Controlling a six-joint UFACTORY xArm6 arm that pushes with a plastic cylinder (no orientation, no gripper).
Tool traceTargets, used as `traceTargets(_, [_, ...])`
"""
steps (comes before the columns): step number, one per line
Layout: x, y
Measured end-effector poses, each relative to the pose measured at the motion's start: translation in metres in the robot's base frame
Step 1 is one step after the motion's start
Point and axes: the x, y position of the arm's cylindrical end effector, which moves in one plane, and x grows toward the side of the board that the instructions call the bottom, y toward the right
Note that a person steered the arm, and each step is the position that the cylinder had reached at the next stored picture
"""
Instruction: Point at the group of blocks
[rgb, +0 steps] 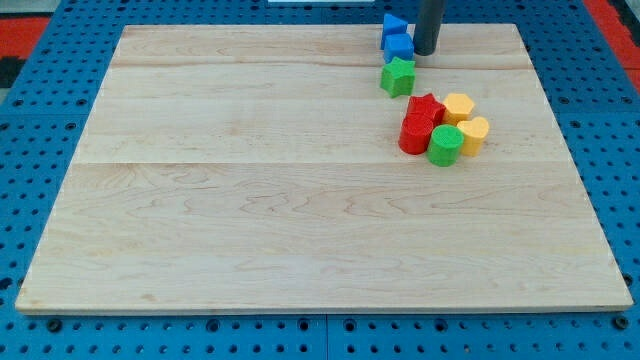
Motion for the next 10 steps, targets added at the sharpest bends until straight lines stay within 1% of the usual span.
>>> traceTargets(1, [0.015, 0.055])
traceTargets(2, [0.050, 0.104])
traceTargets(3, [0.065, 0.114])
traceTargets(4, [0.071, 0.106])
traceTargets(5, [0.099, 0.106])
traceTargets(7, [0.128, 0.096])
traceTargets(10, [0.130, 0.069])
